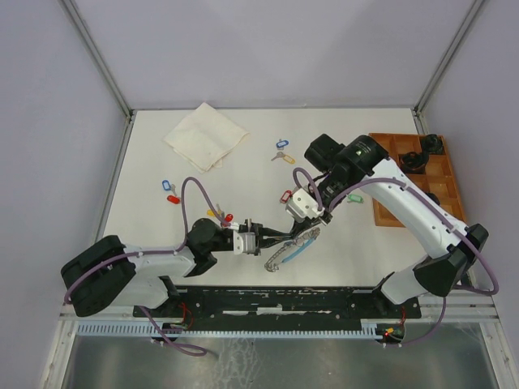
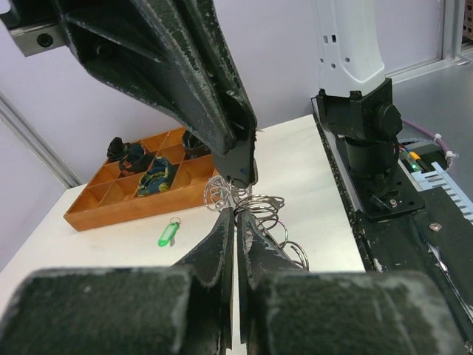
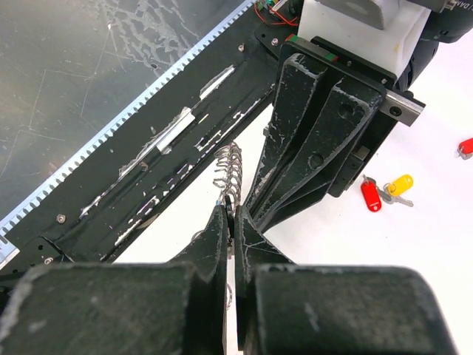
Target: Remove the keys from the keyring
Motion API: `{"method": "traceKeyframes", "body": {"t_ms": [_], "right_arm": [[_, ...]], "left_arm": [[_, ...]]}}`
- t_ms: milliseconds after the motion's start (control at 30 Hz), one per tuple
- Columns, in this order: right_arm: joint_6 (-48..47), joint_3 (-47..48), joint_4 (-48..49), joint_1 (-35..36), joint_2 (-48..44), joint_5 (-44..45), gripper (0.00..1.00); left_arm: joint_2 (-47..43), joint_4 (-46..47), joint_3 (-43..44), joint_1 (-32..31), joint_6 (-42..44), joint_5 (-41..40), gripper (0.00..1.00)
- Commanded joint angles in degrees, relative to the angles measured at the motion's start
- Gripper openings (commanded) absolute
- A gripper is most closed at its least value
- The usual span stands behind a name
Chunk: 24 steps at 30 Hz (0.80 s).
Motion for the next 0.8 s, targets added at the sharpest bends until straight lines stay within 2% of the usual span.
{"method": "traceKeyframes", "body": {"t_ms": [0,400,767], "right_arm": [[-1.3,-0.4,-8.7,0.1,-3.2,-2.5,0.01],[-4.9,-5.4,-8.8,0.1,-5.1,-3.5,0.01],[-3.1,-7.2,-6.4,0.0,-6.1,-1.0,0.01]], "left_arm": [[-1.6,2.8,-0.5,0.1,-4.0,-1.9,0.03],[-1.2,6.7,-1.4,0.2,-19.5,-12.2,0.03],[-0.9,13.4,-3.8,0.2,-29.9,-17.1,0.03]]}}
